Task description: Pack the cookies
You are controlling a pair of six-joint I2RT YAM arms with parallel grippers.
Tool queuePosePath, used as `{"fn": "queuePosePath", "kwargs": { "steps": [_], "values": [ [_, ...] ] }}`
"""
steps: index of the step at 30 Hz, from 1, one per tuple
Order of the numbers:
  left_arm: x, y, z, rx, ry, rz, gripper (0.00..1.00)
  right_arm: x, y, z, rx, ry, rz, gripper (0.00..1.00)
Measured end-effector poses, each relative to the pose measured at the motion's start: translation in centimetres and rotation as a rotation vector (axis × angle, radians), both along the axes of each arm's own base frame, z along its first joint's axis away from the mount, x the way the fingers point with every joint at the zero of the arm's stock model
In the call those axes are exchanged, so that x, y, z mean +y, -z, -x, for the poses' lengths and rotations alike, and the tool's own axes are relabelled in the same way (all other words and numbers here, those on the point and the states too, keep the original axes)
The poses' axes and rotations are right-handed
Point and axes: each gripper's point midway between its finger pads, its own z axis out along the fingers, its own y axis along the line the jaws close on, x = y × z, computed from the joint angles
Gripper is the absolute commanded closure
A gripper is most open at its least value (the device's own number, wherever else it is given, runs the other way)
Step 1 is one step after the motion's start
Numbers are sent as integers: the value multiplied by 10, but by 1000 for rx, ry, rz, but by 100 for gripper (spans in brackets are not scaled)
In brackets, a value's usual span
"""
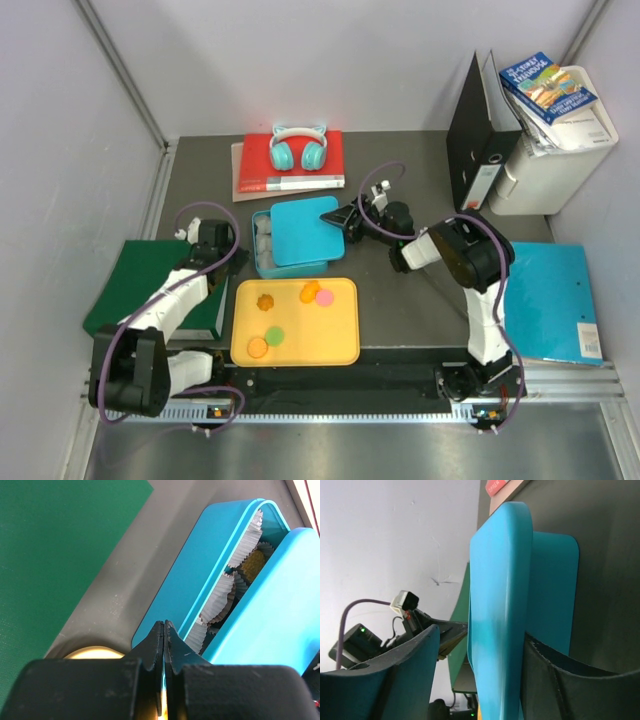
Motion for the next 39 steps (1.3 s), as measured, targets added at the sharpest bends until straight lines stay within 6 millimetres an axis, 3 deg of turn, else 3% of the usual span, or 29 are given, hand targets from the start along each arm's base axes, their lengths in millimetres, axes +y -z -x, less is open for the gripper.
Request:
{"fn": "queuePosePath", "kwargs": {
  "steps": [13, 26, 39],
  "values": [
    [-1, 1, 0, 3, 5, 4, 100, -8, 17, -4, -12, -49, 384, 35],
    [-3, 5, 2, 19, 15, 7, 100, -12, 34, -1, -31, -91, 709, 40],
    [-6, 10, 3, 39, 30, 21, 100, -2, 30, 7, -108, -123, 847, 39]
  ]
}}
